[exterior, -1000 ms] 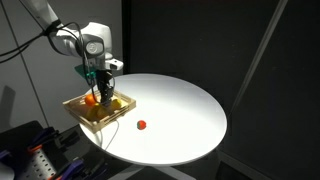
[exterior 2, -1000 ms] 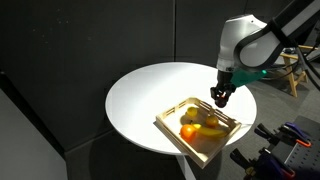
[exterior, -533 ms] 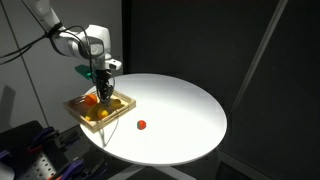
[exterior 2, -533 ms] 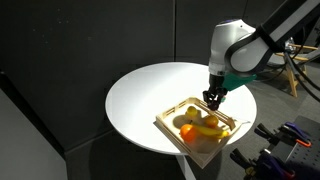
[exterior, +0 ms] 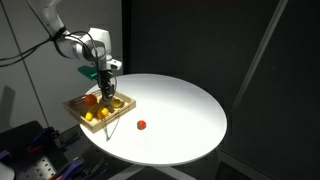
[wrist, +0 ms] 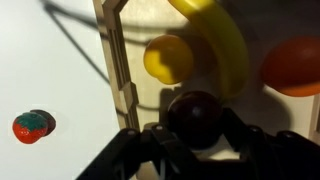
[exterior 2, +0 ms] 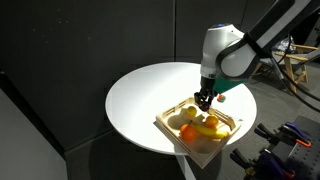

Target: Pick up the red apple from the table and put it in the wooden tray

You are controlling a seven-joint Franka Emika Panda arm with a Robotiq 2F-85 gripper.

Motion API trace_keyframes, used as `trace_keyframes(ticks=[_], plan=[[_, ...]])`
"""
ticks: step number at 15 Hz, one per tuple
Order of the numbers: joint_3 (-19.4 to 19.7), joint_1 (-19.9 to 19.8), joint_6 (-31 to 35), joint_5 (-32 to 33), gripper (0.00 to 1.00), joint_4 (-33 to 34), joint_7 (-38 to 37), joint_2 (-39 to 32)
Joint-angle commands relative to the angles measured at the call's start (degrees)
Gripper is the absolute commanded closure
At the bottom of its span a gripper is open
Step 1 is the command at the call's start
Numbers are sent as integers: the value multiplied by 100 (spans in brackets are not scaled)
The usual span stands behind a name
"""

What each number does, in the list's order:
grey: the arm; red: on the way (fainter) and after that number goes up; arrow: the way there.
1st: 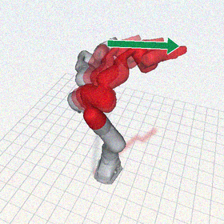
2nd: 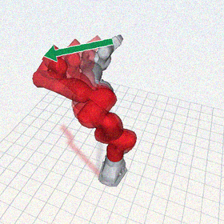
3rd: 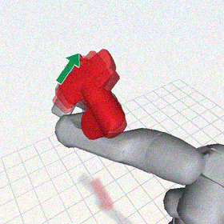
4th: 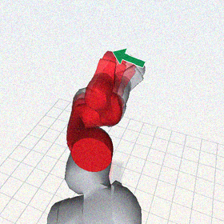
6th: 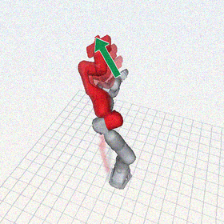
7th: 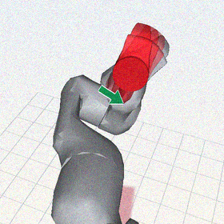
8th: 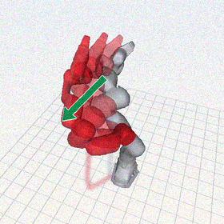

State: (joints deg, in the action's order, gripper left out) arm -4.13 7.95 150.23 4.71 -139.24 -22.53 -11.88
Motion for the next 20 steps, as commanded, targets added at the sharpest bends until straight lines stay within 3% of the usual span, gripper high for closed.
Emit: trace_keyframes(ticks=[1, 2, 3, 5, 7, 16, 20], plan=[[51, 126, 83, -29, 70, 225, -55, -191], [62, 147, 109, -16, 52, 240, -63, -217], [70, 162, 125, -18, 20, 257, -60, -245], [91, 188, 135, -10, 17, 281, -66, -288], [106, 197, 133, -16, 0, 285, -57, -298], [347, 290, -228, 53, 0, 102, -754, 55], [259, 221, -743, -38, 0, 5, -755, 398]])
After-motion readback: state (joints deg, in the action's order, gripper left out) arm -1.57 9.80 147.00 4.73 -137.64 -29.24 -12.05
